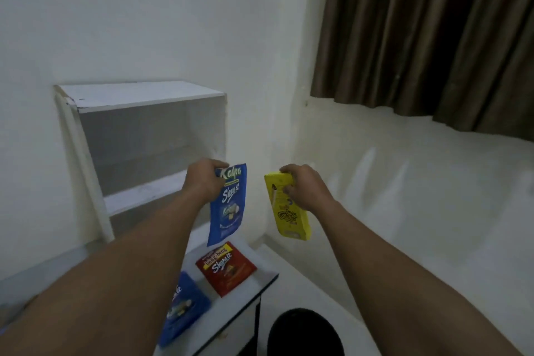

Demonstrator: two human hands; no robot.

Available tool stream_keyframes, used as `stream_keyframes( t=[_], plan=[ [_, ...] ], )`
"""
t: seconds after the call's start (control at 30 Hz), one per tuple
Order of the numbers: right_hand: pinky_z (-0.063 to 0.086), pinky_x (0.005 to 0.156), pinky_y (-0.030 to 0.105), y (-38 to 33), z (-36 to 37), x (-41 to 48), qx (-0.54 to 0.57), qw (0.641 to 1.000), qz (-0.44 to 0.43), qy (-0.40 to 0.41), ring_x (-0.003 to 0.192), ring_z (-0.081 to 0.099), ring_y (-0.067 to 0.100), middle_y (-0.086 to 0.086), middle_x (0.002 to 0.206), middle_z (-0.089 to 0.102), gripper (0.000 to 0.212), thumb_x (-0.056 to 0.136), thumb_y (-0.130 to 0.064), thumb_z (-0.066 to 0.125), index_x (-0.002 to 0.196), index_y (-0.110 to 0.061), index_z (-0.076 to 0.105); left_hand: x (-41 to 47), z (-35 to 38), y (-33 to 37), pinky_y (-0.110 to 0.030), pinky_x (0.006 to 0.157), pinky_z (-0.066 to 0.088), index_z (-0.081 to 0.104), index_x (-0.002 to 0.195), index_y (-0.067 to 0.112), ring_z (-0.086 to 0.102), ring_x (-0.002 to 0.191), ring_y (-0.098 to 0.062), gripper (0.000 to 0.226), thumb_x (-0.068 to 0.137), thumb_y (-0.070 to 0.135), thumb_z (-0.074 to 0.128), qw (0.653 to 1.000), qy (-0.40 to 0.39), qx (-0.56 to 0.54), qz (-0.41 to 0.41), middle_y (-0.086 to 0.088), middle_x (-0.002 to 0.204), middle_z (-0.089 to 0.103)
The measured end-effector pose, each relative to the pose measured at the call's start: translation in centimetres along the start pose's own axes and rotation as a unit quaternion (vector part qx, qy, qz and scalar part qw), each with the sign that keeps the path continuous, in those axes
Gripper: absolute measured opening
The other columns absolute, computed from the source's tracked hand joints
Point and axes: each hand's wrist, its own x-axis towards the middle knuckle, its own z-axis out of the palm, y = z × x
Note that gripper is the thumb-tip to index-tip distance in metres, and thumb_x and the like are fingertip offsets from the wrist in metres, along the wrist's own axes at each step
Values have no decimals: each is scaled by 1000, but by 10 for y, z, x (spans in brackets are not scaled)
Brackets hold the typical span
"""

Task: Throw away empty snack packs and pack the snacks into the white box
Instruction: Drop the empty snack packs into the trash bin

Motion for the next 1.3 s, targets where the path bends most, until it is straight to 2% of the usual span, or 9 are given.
stream_keyframes(
  t=[0.13,0.27,0.47,0.63,0.7,0.83,0.97,1.23,1.3],
  plan=[
    [45,84,35,47,0,-34,-26,999,45,5,110,55,30,9,124,49,46,91,-18,59,135,-28,52,-17,52,13,-30,80,54,68,124,19,66,101,-24,37,88,12,69,999,-31,3,8,-9,120,69],
    [49,84,38,101,17,-68,-54,994,93,4,104,58,33,10,124,44,43,94,-17,55,136,-25,50,-34,122,8,-34,79,58,70,120,20,69,95,-27,34,87,21,72,997,-75,-11,-1,-10,115,72],
    [50,78,39,184,63,-102,-71,983,165,-26,95,59,39,14,122,43,42,90,-12,53,131,-20,51,-52,230,-19,-40,90,56,63,130,14,65,107,-29,42,89,10,64,990,-134,-26,-44,-13,126,66],
    [52,81,45,256,126,-115,-53,976,205,-54,94,59,42,15,120,43,39,92,-13,49,131,-17,51,-62,322,-51,-30,83,53,60,132,8,65,105,-31,39,94,1,54,982,-176,-10,-71,-17,125,65],
    [51,79,42,286,156,-118,-42,971,224,-69,93,59,42,15,120,43,38,92,-13,49,130,-16,51,-63,361,-67,-31,85,53,59,133,8,66,104,-30,40,94,1,53,979,-183,-1,-86,-17,125,65],
    [48,75,36,345,219,-117,-21,966,236,-105,94,60,38,14,122,43,39,93,-13,54,131,-16,50,-58,436,-104,-29,76,54,66,125,10,65,85,-23,34,96,3,51,978,-178,-3,-109,-17,111,72],
    [50,77,37,397,286,-116,3,961,244,-128,96,59,36,12,124,43,39,94,-17,55,132,-18,49,-55,509,-150,-42,82,59,68,121,9,69,91,-31,32,95,2,51,977,-171,-9,-125,-19,107,72],
    [51,80,37,466,400,-126,19,957,243,-155,95,60,33,11,126,44,39,95,-22,53,134,-18,49,-59,620,-242,-39,88,55,69,122,14,68,100,-33,39,93,-3,48,974,-164,2,-155,-15,110,73],
    [50,81,36,473,412,-131,19,952,251,-172,99,59,32,9,127,43,42,95,-25,53,136,-18,49,-62,632,-252,-44,93,53,68,123,10,65,106,-37,36,92,0,51,971,-174,10,-164,-19,114,70]
  ],
)
